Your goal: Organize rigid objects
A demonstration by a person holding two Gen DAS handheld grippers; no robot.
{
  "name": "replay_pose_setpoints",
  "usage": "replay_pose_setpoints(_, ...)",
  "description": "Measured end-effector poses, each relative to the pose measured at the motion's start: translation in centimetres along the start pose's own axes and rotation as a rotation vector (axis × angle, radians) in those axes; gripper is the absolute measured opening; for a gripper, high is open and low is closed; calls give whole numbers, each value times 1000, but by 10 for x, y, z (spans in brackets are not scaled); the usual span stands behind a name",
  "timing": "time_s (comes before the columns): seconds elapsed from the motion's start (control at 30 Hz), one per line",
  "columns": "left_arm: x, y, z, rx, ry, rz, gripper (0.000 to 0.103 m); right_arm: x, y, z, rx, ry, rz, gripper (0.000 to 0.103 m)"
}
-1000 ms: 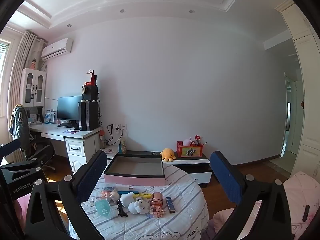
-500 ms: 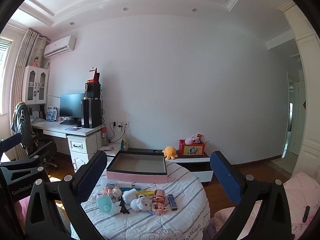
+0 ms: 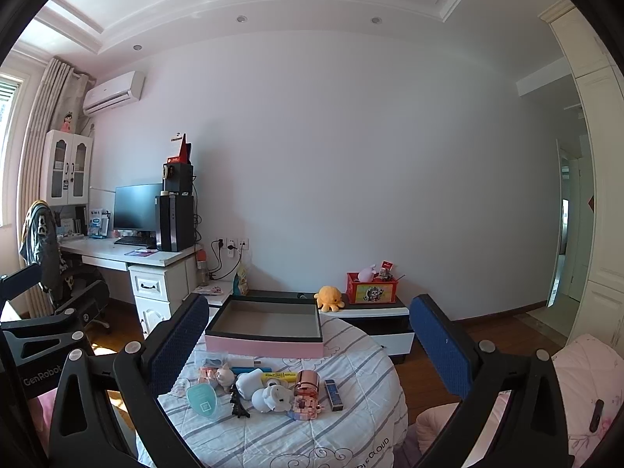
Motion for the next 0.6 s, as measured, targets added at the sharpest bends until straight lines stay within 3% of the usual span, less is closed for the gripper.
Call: replay_pose_setpoints(0.6, -5, 1, 1, -6, 3, 6, 103, -2, 4, -3, -8, 1, 3, 103)
Point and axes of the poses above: each gripper's, at about its wrist camera, not at the fingertips, and y roughly the way its jaws point, z to its left, x to its top, the point moved 2 cm from there along y, roughly the way its jaws point, and after that the axes turned 6 degrees about y, right-handed, at the moved point
